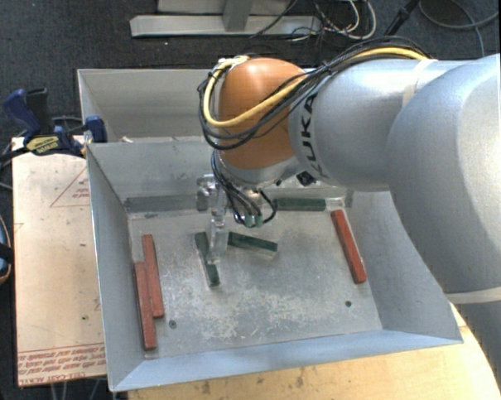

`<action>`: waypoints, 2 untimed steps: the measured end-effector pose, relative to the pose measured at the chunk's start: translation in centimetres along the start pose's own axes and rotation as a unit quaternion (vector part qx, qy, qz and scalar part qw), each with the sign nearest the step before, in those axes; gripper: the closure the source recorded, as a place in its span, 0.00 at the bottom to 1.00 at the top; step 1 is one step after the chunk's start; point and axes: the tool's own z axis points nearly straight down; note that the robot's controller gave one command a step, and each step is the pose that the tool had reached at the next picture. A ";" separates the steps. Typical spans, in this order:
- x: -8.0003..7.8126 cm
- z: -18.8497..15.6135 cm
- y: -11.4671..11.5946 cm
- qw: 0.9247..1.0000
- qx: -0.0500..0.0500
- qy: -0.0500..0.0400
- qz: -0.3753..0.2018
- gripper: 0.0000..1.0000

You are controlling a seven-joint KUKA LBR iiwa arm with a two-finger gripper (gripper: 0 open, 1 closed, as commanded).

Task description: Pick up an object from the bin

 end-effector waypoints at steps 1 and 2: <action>-0.1 -0.1 0.0 1.000 0.000 -0.001 0.001 0.00; 0.4 3.7 -3.5 1.000 -0.002 -0.006 0.002 0.00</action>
Offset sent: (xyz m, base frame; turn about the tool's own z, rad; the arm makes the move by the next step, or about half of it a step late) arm -0.0106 -0.0676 -0.0717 0.0124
